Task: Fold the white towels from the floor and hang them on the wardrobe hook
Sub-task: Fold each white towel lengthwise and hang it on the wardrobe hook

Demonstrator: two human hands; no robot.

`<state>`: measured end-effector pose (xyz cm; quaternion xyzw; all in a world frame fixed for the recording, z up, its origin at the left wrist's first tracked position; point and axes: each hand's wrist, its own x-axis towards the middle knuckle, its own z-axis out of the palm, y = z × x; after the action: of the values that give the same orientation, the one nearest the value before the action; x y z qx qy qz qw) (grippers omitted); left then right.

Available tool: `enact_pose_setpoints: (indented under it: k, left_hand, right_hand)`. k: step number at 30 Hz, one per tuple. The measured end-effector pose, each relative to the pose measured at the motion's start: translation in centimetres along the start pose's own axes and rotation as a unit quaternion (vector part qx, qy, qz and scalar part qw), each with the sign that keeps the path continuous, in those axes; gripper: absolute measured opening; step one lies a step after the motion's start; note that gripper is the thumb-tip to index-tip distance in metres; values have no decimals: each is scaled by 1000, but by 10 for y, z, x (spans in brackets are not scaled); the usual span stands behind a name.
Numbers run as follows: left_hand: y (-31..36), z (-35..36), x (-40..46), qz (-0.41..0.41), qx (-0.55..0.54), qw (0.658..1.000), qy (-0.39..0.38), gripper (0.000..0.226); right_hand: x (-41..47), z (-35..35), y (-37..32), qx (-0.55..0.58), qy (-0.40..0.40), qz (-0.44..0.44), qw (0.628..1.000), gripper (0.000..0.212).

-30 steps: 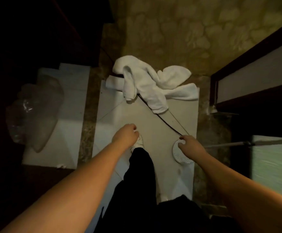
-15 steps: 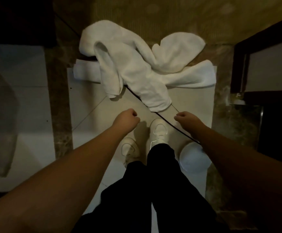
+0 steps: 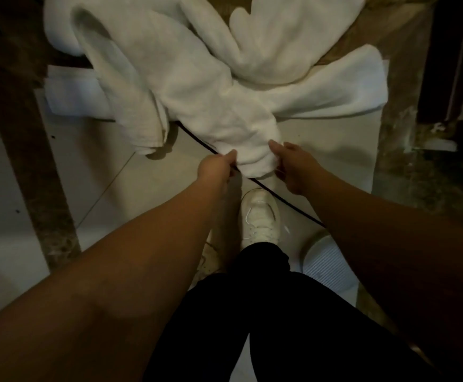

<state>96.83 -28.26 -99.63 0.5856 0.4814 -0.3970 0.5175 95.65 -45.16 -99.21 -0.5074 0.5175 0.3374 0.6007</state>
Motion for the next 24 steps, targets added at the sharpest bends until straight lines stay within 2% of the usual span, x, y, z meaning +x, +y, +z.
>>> enact_pose_setpoints:
  k: [1, 3, 7, 14, 16, 18, 20, 22, 24]
  left_hand:
    - [1, -1, -2, 1, -7, 1000, -3, 16]
    - [5, -4, -12, 0, -27, 1000, -13, 13]
    - [20, -13, -44, 14, -71, 997, -14, 5]
    - [61, -43, -130, 85, -124, 989, 7, 13]
    - [76, -56, -160, 116, -108, 986, 42, 10]
    - [93, -70, -193, 154, -86, 982, 73, 28]
    - [111, -84, -231, 185, -80, 977, 69, 37]
    - [132, -98, -271, 203, -57, 976, 57, 30]
    - [155, -116, -315, 208, -18, 977, 46, 40]
  right_hand:
    - [-1, -1, -1, 13, 5, -21, 1000, 36]
    - [-11, -3, -6, 31, 19, -51, 998, 44]
    - [-45, -4, -22, 13, 35, -72, 997, 29]
    - [-146, 1, -62, -12, -3, -127, 992, 22]
    - [-184, 6, -79, -1, -20, -122, 992, 20]
    - [-222, 11, -96, 20, -49, -133, 990, 21]
    - [-260, 16, -113, 17, -72, -159, 985, 27]
    - [-303, 23, -130, -20, -82, -194, 977, 34]
    - [-347, 31, -148, -57, -93, -237, 965, 34]
